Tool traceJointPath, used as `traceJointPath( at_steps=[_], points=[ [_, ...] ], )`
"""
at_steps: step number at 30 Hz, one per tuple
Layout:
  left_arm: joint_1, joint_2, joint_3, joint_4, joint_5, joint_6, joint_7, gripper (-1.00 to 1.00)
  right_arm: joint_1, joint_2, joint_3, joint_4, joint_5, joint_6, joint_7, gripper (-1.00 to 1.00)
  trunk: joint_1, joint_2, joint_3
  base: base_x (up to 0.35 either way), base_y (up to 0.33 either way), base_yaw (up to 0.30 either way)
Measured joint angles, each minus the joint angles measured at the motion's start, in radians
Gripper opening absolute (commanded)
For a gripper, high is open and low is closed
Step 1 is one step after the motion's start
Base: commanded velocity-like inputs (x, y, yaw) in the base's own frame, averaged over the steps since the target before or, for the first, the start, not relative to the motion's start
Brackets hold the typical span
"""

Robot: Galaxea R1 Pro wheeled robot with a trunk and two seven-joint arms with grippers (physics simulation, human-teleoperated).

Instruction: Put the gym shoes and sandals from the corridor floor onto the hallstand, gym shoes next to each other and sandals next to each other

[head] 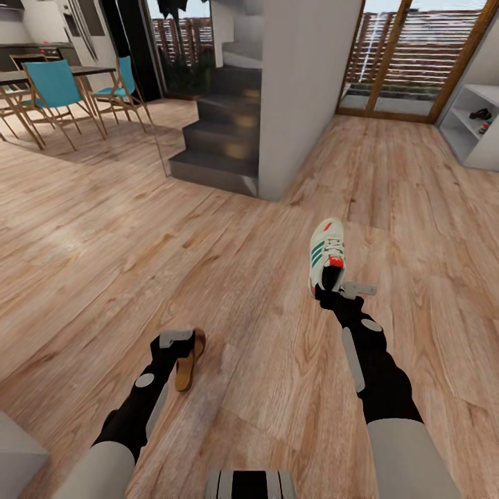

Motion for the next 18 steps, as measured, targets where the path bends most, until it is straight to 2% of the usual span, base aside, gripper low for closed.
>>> traceJointPath(
  at_steps=[18],
  points=[
    [0.000, 0.000, -0.001, 0.000, 0.000, 0.000, 0.000, 1.00, 0.000, 0.000, 0.000, -0.009, 0.000, 0.000, 0.000, -1.00, 0.008, -0.004, -0.099, 0.000, 0.000, 0.000]
  ],
)
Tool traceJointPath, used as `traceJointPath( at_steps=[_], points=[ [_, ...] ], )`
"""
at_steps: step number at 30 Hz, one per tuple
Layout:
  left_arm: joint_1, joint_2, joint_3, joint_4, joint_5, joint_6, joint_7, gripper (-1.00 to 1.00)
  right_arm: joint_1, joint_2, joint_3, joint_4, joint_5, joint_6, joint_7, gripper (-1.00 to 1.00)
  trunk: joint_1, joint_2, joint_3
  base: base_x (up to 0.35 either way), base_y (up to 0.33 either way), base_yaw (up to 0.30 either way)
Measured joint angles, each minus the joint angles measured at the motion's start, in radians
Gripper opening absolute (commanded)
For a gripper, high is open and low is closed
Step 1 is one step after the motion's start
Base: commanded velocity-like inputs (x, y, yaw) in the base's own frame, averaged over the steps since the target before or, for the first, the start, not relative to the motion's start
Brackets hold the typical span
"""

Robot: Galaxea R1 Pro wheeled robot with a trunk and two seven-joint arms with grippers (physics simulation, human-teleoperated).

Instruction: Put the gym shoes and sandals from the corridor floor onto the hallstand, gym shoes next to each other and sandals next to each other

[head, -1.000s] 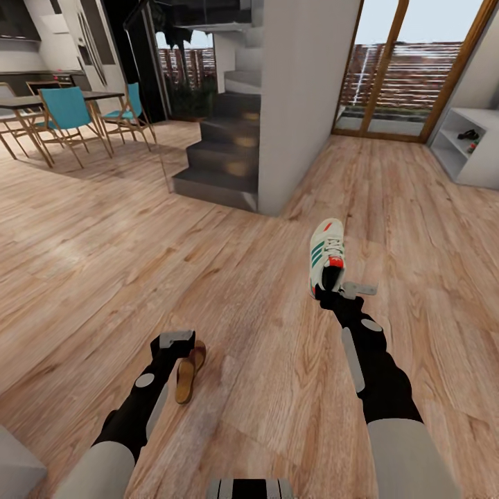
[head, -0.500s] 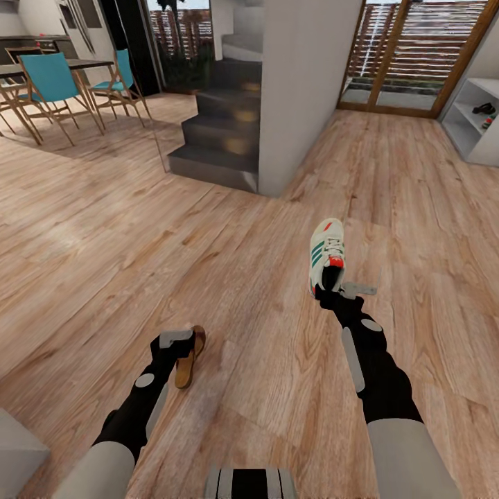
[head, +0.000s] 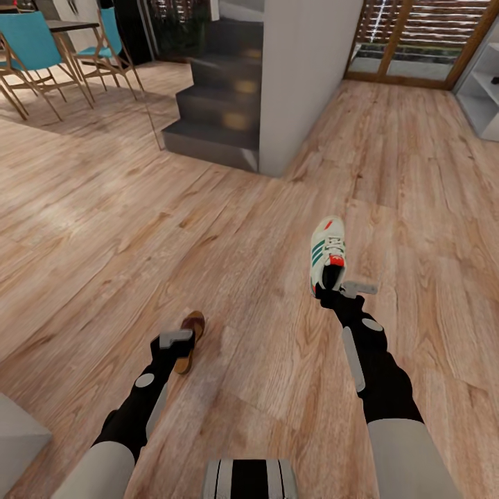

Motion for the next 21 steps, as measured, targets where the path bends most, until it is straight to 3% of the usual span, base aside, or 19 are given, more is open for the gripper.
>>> traceJointPath(
  at_steps=[21],
  points=[
    [0.000, 0.000, 0.001, 0.000, 0.000, 0.000, 0.000, 1.00, 0.000, 0.000, 0.000, 0.000, 0.001, 0.000, 0.000, -1.00, 0.009, -0.005, -0.115, 0.000, 0.000, 0.000]
  ],
)
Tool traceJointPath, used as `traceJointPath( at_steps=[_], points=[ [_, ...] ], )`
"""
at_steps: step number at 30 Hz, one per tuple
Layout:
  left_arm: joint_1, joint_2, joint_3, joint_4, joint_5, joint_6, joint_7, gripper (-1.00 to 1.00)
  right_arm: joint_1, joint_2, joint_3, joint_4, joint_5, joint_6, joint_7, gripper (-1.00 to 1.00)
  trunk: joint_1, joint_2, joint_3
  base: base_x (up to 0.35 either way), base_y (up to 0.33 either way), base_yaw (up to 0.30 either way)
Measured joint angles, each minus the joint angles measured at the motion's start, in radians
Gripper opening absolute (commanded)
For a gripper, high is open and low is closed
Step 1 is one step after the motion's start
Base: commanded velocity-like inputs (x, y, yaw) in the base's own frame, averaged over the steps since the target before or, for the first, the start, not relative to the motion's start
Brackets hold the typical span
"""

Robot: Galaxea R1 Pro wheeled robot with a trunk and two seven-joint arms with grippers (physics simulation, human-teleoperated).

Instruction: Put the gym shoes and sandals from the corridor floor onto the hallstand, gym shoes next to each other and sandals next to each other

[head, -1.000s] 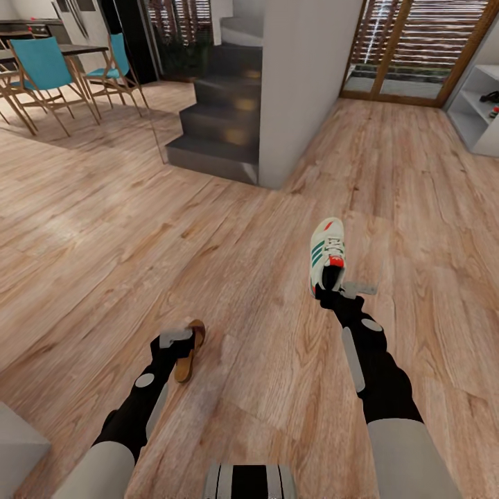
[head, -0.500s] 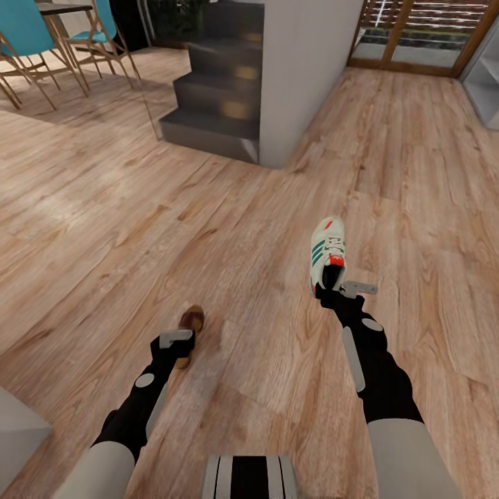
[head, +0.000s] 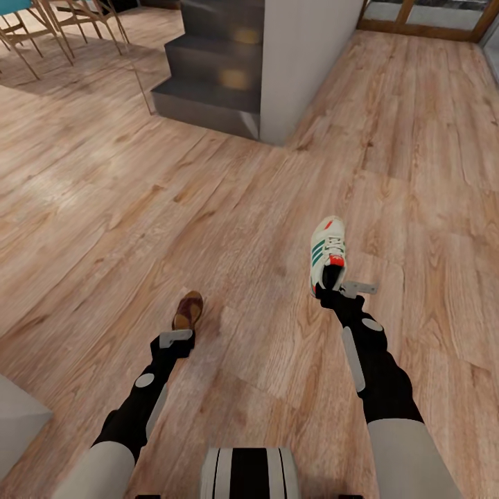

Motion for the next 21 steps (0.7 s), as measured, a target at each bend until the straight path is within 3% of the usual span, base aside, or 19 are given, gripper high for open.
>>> traceJointPath(
  at_steps=[11, 21],
  points=[
    [0.000, 0.000, 0.000, 0.000, 0.000, 0.000, 0.000, 1.00, 0.000, 0.000, 0.000, 0.000, 0.001, 0.000, 0.000, -1.00, 0.005, -0.003, -0.060, 0.000, 0.000, 0.027],
    [0.000, 0.000, 0.000, 0.000, 0.000, 0.000, 0.000, 1.00, 0.000, 0.000, 0.000, 0.000, 0.001, 0.000, 0.000, -1.00, 0.005, -0.003, -0.070, 0.000, 0.000, 0.091]
  ],
)
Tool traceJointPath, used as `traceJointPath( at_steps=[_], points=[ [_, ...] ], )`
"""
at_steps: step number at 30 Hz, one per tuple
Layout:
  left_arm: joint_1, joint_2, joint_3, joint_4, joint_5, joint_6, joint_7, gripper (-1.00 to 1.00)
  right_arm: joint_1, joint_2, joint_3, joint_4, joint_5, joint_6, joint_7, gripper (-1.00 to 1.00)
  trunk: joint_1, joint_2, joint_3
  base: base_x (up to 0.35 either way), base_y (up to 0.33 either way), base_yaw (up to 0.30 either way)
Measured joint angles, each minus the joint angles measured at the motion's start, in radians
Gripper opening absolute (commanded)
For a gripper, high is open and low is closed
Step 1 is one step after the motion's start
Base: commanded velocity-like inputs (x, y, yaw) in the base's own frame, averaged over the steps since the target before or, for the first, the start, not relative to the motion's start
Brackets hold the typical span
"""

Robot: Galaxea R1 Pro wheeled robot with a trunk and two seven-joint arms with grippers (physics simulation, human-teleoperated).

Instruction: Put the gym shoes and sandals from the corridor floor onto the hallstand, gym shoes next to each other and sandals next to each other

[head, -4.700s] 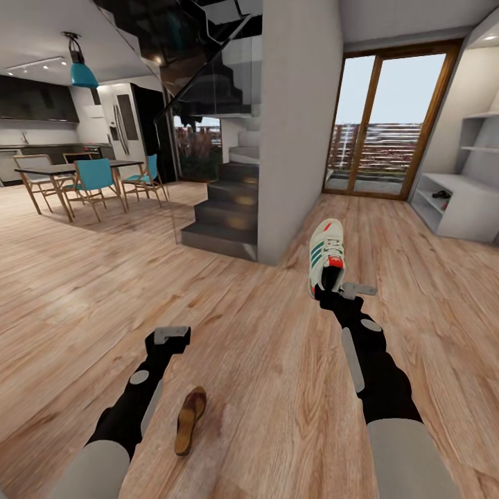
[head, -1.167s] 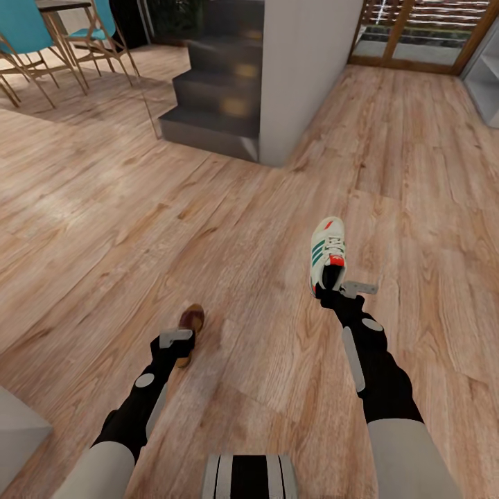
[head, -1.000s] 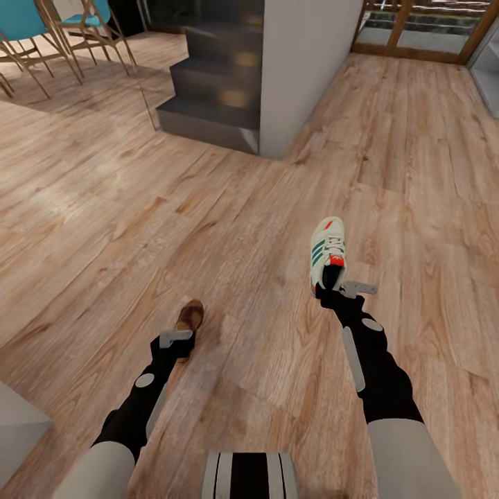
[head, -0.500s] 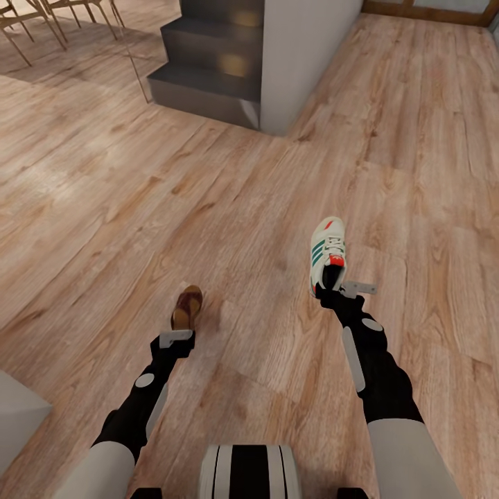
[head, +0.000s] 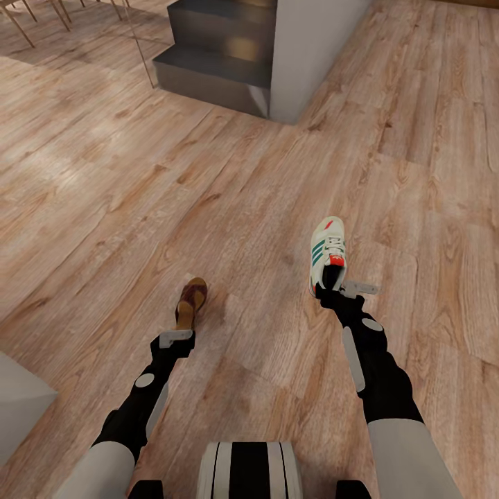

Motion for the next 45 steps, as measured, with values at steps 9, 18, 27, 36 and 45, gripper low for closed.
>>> traceJointPath(
  at_steps=[9, 18, 27, 36, 45],
  points=[
    [0.000, 0.000, 0.001, 0.000, -0.001, 0.000, 0.000, 1.00, 0.000, 0.000, 0.000, 0.000, 0.000, 0.000, 0.000, -1.00, 0.000, 0.000, -0.009, 0.000, 0.000, 0.051],
    [0.000, 0.000, 0.001, 0.000, -0.001, 0.000, 0.000, 1.00, 0.000, 0.000, 0.000, 0.000, 0.000, 0.000, 0.000, -1.00, 0.000, 0.000, -0.009, 0.110, 0.050, 0.003],
    [0.000, 0.000, 0.001, 0.000, -0.001, 0.000, 0.001, 1.00, 0.000, 0.000, 0.000, 0.000, 0.000, 0.000, 0.000, -1.00, 0.000, 0.000, -0.009, 0.016, 0.007, 0.000],
    [0.000, 0.000, 0.001, 0.000, -0.002, 0.000, 0.000, 1.00, 0.000, 0.000, 0.000, 0.000, 0.000, 0.000, 0.000, -1.00, 0.000, 0.000, -0.009, 0.000, 0.000, 0.000],
    [0.000, 0.000, 0.001, 0.000, -0.001, 0.000, 0.001, 1.00, 0.000, 0.000, 0.000, 0.000, 0.000, 0.000, 0.000, -1.00, 0.004, -0.002, -0.049, 0.000, 0.000, 0.000]
  ],
)
